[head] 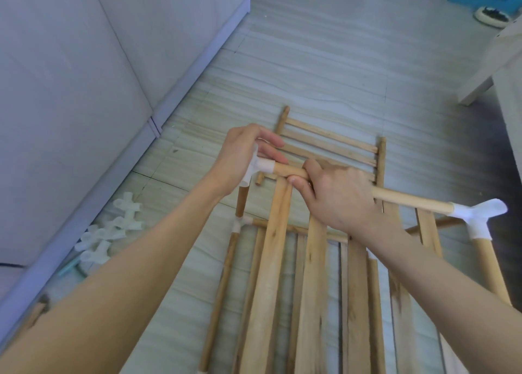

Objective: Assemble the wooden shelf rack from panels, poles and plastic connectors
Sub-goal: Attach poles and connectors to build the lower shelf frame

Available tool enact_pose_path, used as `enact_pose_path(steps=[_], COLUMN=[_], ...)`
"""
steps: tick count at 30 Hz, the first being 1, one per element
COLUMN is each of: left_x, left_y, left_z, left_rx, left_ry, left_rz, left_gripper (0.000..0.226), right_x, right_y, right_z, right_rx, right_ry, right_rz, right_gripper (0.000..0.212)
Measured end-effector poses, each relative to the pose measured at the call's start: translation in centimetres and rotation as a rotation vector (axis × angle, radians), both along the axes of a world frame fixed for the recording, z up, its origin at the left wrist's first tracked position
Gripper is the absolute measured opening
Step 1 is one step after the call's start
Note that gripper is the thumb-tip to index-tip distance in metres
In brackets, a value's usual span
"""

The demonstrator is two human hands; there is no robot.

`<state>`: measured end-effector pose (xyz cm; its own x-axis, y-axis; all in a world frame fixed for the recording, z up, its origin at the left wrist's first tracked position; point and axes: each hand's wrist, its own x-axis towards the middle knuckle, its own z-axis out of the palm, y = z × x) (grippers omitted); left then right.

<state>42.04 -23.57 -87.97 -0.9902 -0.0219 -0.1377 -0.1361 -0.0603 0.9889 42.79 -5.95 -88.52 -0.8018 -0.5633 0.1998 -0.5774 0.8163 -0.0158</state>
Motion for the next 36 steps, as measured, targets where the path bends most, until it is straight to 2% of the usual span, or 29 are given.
enact_pose_path(steps=[5, 10, 15, 19, 23, 27, 32, 36], left_x=[0.5, 2.1, 7.5, 14.6, 21.4, 27.3, 28.6, 30.2], left_y=[-0.2, -1.3, -5.4, -9.5, -13.3, -15.6, -17.4, -16.9], left_z=[-0.2, 0.5, -0.7, -4.9, -9.5, -13.2, -15.8, -17.1], left_rx=[-0.091, -0.149, -0.187, -0.22, -0.328, -0.529, -0.696, -0.822], left_ry=[-0.036, -0.079, -0.075, -0.236, -0.442, -0.629, -0.66, -0.664], left_rz=[0.133, 0.193, 0.277, 0.367, 0.447, 0.435, 0.381, 0.384], left_gripper=[0.038, 0.039, 0.032, 0.026, 0.027, 0.032, 0.04, 0.031], right_x=[2.0, 5.2, 9.2, 12.3, 14.4, 14.0, 12.2, 12.8], right_y=[-1.4, -3.2, -5.6, -8.5, -10.7, -12.5, -16.1, -18.3], right_z=[0.1, 0.5, 1.1, 1.1, 0.3, -0.6, -4.7, -10.1], right_rx=[0.131, 0.079, 0.088, 0.188, 0.396, 0.503, 0.58, 0.636], right_ry=[-0.064, -0.152, -0.252, -0.292, -0.36, -0.481, -0.651, -0.868], right_rz=[-0.227, -0.303, -0.172, 0.017, 0.166, 0.131, 0.162, 0.159], right_gripper=[0.05, 0.056, 0.059, 0.057, 0.051, 0.048, 0.044, 0.048])
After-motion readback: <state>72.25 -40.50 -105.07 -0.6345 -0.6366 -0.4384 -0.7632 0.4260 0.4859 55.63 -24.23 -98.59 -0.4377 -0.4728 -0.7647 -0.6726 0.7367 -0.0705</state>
